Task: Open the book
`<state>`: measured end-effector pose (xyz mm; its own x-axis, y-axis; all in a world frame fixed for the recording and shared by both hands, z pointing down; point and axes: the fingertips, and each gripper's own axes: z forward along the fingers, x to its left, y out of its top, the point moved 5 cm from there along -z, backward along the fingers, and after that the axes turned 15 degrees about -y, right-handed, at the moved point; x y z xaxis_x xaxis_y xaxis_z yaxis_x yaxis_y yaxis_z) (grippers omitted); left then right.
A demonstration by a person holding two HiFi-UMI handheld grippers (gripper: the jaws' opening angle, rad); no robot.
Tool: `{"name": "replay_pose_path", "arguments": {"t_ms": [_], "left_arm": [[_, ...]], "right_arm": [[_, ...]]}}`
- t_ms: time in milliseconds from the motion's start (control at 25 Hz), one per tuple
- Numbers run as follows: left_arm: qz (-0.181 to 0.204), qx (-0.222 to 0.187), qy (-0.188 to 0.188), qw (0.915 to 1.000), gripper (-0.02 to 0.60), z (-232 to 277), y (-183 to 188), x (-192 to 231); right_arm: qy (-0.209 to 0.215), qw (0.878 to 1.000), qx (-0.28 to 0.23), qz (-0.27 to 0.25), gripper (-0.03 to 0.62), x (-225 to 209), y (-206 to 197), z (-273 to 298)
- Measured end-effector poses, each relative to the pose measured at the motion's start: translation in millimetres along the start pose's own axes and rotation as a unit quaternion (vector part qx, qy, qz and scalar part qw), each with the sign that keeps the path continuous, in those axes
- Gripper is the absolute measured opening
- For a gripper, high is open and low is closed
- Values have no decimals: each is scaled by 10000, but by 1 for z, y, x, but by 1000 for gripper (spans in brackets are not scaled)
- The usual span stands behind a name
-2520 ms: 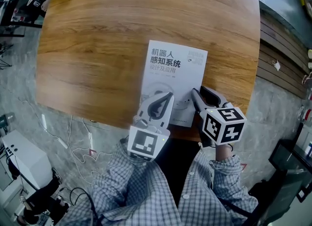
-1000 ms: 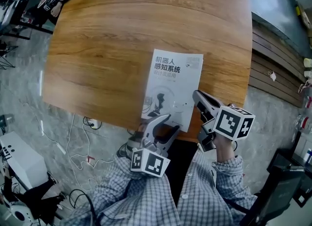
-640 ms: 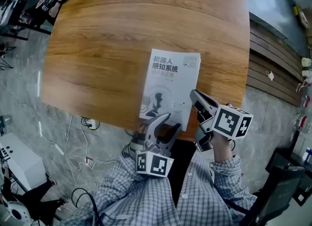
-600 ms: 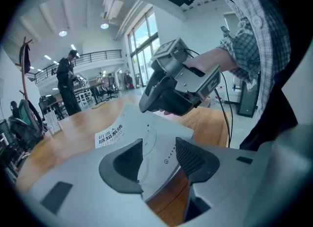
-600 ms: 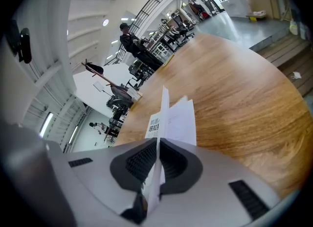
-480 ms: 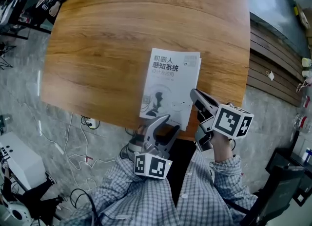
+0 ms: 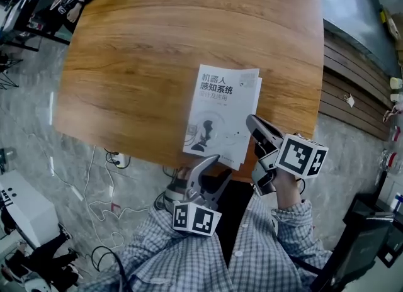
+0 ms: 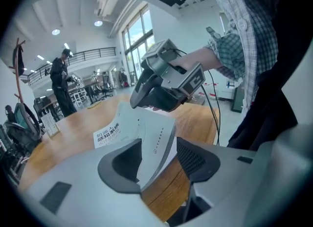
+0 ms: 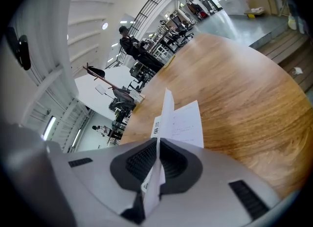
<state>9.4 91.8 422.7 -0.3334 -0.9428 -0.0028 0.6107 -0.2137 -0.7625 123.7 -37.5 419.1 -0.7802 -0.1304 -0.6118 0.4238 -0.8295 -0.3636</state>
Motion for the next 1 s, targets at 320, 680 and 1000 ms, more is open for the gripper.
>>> {"name": "replay_pose_path", "arguments": {"t_ms": [320, 680, 1000], "left_arm": [[-16, -232, 95, 9997, 207, 3, 10, 3], [263, -374, 434, 9980, 206, 15, 25, 15], [-163, -774, 747, 9941, 66, 5, 28, 26]], "right_arm": [[98, 9999, -78, -31, 31, 13, 2, -2], [147, 9997, -177, -24, 31, 19, 4, -2], [61, 9996, -265, 17, 31, 13, 8, -1]]}}
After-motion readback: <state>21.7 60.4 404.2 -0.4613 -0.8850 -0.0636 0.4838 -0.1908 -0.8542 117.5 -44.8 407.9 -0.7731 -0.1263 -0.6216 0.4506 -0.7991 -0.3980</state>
